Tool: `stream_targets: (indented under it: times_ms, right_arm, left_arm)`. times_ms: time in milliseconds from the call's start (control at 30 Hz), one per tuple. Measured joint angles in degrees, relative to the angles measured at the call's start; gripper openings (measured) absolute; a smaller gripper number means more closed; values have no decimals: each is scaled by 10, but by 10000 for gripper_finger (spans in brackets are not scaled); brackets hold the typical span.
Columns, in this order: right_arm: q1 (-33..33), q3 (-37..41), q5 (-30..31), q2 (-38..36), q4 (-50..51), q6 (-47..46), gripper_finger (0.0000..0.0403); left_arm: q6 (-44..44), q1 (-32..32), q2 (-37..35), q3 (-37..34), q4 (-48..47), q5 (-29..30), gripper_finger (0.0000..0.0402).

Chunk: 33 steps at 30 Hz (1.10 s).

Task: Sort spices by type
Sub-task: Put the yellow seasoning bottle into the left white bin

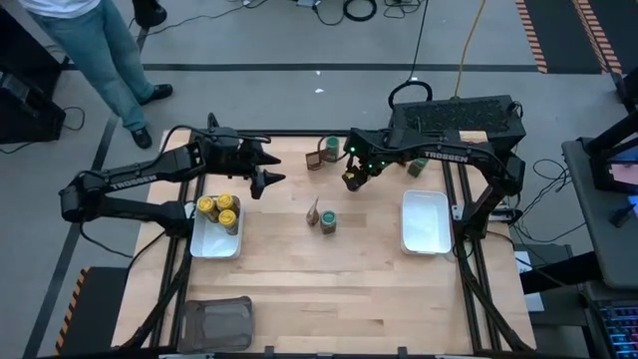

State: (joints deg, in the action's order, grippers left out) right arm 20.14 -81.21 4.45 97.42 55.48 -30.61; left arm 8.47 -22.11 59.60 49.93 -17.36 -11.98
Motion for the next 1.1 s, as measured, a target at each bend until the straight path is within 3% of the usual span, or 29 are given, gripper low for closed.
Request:
stream_targets:
  times_ms: [267, 700, 1100]
  right_arm:
    - [-4, 1, -5, 57, 13, 13, 221]
    - [-7, 0, -18, 57, 8, 19, 262]
    - [3, -32, -16, 53, 16, 21, 265]
  left_arm:
    - [1, 0, 14, -1, 25, -20, 274]
    - [2, 0, 15, -1, 24, -23, 274]
    - [0, 0, 15, -1, 23, -24, 274]
